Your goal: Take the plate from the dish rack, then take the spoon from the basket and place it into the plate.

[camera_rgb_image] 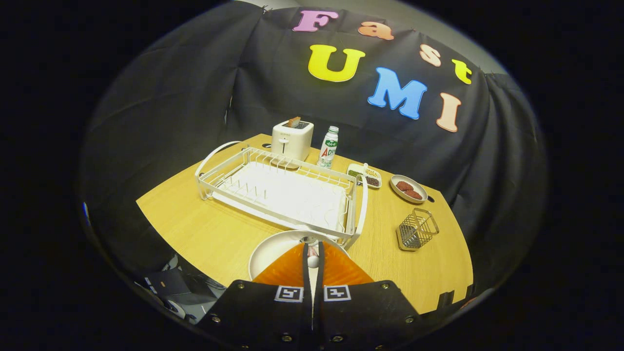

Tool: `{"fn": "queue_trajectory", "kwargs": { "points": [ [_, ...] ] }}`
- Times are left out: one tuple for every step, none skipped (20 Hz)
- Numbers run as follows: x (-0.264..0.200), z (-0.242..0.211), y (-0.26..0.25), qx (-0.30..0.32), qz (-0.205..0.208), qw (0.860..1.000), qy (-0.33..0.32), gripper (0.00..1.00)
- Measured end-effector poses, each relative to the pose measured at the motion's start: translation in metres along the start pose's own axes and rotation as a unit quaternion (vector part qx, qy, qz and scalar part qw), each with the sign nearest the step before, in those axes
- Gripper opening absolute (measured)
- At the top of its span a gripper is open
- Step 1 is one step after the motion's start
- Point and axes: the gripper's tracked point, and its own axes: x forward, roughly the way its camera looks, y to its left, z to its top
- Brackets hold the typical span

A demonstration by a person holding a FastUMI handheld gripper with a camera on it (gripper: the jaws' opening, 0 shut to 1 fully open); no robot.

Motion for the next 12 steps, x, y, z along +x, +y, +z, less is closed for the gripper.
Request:
{"fn": "queue_trajectory", "kwargs": {
  "points": [
    [0.004,-0.002,0.001,0.005,0.001,1.000,0.004,0.01],
    [0.008,-0.003,0.001,0.009,0.001,1.000,0.007,0.01],
    [0.011,-0.004,0.001,0.011,-0.003,1.000,0.009,0.01],
    [0.012,-0.003,-0.001,0.012,-0.006,1.000,0.009,0.01],
    [0.015,-0.003,-0.002,0.014,-0.008,1.000,0.008,0.01],
    [0.016,-0.002,-0.003,0.015,-0.011,1.000,0.007,0.01],
    [0.019,-0.003,-0.004,0.015,-0.012,1.000,0.008,0.01],
    [0.021,-0.003,-0.005,0.015,-0.012,1.000,0.010,0.01],
    [0.022,-0.004,-0.004,0.016,-0.011,1.000,0.011,0.01],
    [0.023,-0.004,-0.004,0.016,-0.010,1.000,0.011,0.01],
    [0.025,-0.004,-0.003,0.016,-0.008,1.000,0.011,0.01],
    [0.025,-0.005,-0.003,0.017,-0.008,1.000,0.011,0.01]
  ]
}}
